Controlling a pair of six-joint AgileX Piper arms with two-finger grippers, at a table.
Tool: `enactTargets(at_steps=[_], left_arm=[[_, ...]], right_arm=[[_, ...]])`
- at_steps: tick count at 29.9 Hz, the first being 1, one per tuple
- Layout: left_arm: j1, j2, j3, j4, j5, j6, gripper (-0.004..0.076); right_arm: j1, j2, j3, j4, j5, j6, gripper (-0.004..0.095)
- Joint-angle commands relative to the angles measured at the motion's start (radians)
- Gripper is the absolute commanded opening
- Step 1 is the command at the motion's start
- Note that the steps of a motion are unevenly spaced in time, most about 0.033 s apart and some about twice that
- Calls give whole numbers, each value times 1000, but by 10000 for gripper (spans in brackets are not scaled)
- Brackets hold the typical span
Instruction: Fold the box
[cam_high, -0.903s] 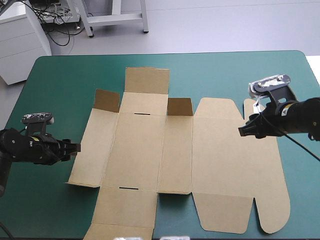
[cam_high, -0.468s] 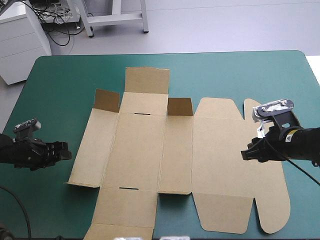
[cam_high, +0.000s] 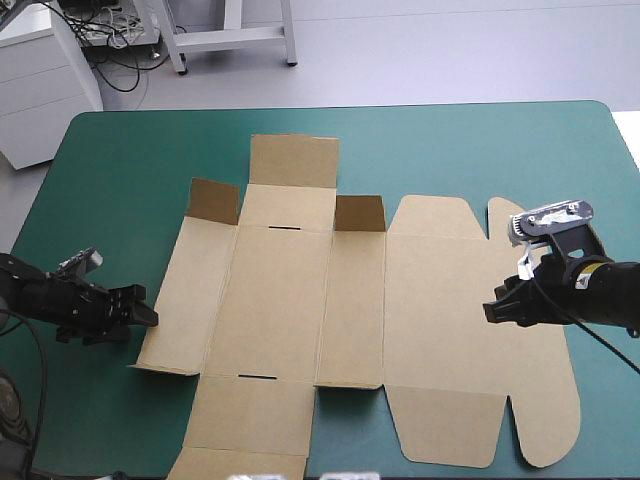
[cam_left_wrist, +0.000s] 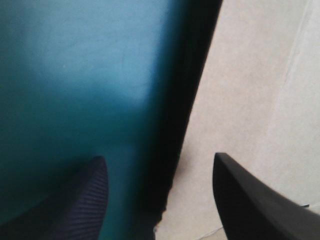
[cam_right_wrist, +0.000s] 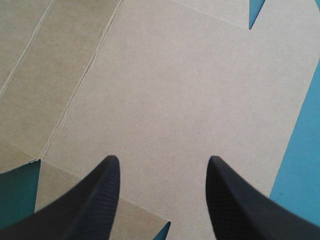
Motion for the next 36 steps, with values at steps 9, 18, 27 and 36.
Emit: enactTargets(at_steps=[9,18,27,36], left_arm=[[-2,110,-21,-204,114,116,440],[-19,115,-21,-235,161,100,439],[-123,115,-28,-222,161,96,438],[-123,115,-38,-223,161,66,225]], right_arm=[[-6,-15,-22,7,-39,-10,487],[-6,-15,-22,8,-52,-10,486],[-6,-15,-22,8,-54,-18,482],[-6,-15,-22,8,-54,-18,482]])
